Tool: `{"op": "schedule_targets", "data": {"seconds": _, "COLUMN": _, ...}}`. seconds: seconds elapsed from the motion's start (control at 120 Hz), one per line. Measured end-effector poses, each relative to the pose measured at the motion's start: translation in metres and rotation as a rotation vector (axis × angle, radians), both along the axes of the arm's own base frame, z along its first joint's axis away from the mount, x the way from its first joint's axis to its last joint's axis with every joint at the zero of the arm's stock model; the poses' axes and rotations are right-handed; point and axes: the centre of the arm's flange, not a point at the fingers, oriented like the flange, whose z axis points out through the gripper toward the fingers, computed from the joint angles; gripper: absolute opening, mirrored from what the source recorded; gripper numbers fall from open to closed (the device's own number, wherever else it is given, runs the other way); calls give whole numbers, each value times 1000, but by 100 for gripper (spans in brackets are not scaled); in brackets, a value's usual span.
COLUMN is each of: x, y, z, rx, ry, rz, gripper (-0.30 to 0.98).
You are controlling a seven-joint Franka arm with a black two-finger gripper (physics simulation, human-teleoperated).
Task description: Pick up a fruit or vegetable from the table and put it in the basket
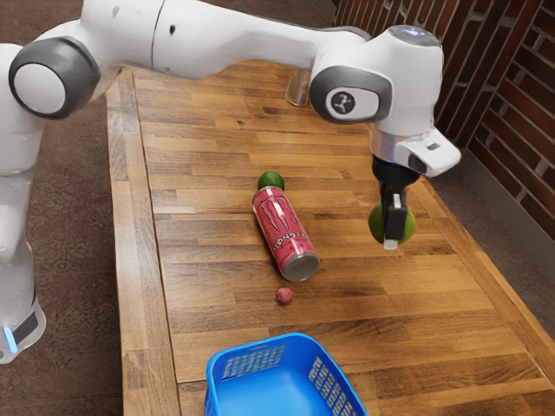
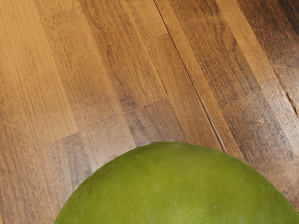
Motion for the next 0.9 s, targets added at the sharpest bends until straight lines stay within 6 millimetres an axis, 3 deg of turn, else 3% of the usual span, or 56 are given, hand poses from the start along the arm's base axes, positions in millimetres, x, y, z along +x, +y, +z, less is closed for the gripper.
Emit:
{"op": "schedule_targets", "data": {"seconds": 0.142, "x": -44, "y": -61, "z": 16, "rx": 13, "ry": -1, "rz": -119, "gripper": 23}}
{"op": "schedule_targets", "data": {"seconds": 0.225, "x": -81, "y": -98, "z": 26, "rx": 33, "ry": -12, "rz": -197, "gripper": 23}}
{"op": "schedule_targets", "data": {"seconds": 0.35, "x": -125, "y": -143, "z": 24, "rx": 61, "ry": -8, "rz": -295, "gripper": 22}}
{"op": "schedule_targets", "data": {"seconds": 0.742, "x": -169, "y": -188, "z": 22, "rx": 80, "ry": -10, "rz": -397, "gripper": 20}}
{"op": "schedule_targets", "data": {"seconds": 0.9, "x": -175, "y": -195, "z": 21, "rx": 83, "ry": -12, "rz": -413, "gripper": 21}}
